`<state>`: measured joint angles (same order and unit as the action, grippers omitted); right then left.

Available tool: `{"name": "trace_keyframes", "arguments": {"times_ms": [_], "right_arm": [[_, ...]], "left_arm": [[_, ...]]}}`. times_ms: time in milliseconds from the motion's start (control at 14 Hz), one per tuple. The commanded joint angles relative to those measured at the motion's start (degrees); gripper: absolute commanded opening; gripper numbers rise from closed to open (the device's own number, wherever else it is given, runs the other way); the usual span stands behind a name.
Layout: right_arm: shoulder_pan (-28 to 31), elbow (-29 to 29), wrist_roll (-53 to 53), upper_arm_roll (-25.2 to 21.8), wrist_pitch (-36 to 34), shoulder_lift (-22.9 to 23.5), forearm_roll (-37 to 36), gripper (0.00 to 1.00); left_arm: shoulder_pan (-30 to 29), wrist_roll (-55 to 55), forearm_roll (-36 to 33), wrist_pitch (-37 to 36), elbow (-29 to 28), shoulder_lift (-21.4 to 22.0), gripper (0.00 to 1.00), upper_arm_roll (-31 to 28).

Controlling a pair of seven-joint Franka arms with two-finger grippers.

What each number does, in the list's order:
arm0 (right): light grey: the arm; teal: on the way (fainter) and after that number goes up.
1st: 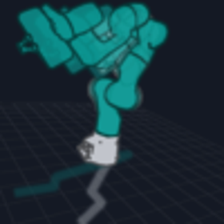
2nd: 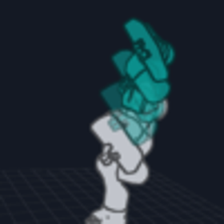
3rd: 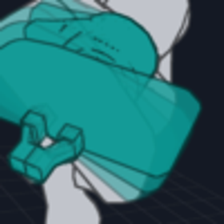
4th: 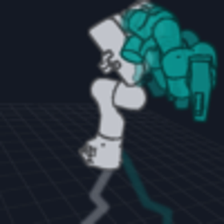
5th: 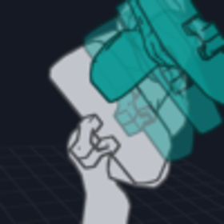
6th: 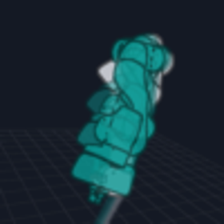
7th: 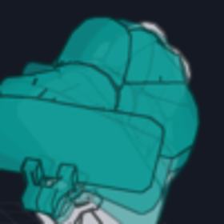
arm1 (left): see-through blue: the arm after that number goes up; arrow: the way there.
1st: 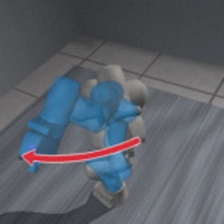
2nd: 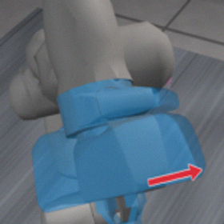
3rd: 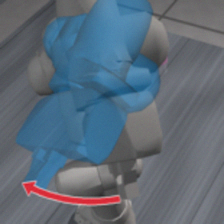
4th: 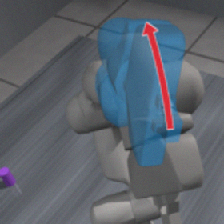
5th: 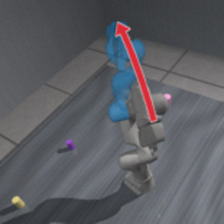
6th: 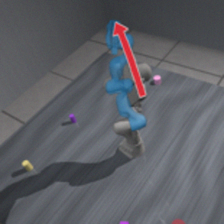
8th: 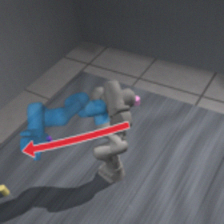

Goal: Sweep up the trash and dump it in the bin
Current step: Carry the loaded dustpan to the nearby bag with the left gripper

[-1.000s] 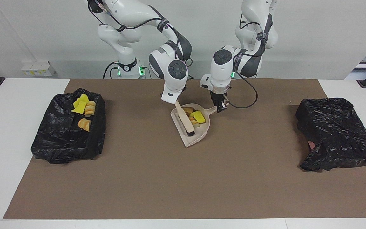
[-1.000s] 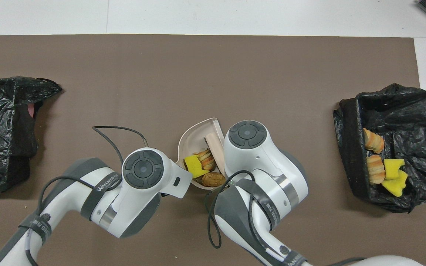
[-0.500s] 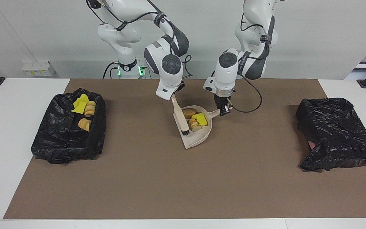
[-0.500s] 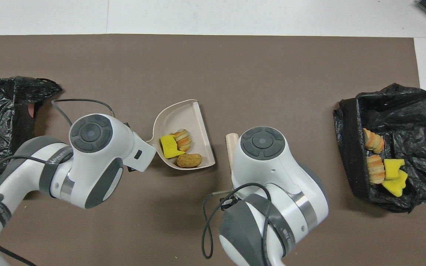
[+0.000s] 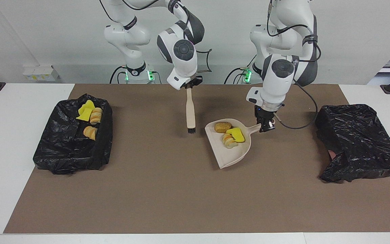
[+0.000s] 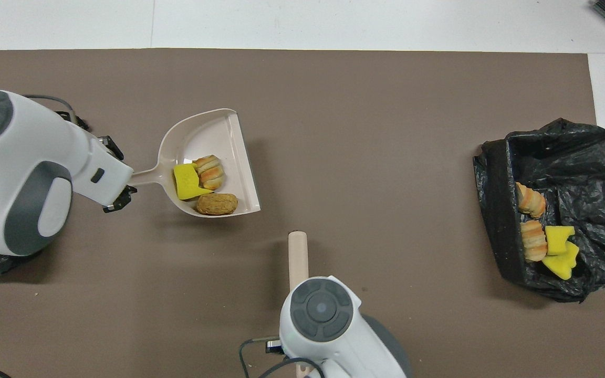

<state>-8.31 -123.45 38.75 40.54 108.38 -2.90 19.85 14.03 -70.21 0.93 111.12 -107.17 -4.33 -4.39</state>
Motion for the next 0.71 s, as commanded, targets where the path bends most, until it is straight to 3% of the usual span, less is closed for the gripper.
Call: {"name": "trace_keyframes", "arguments": {"times_ms": [0, 286, 643], "right_arm": [[-4.7, -2.8, 3.0, -0.2, 4.5, 0.6, 1.5, 0.00], [-6.8, -4.2, 3.5, -0.2, 8.3, 3.3, 1.4, 0.00], [-9.1, -8.4, 4.9, -0.2, 13.3, 3.3, 1.3, 0.00]], "left_arm": [[-5.4, -6.9, 1.3, -4.8, 4.9, -0.9, 0.00, 0.6], [-15.1, -21.4, 1.0, -5.8, 7.4, -1.5, 0.00, 0.4], [-25.7, -37.4, -1.3, -7.8, 12.4, -3.8, 0.00, 0.1]]}}
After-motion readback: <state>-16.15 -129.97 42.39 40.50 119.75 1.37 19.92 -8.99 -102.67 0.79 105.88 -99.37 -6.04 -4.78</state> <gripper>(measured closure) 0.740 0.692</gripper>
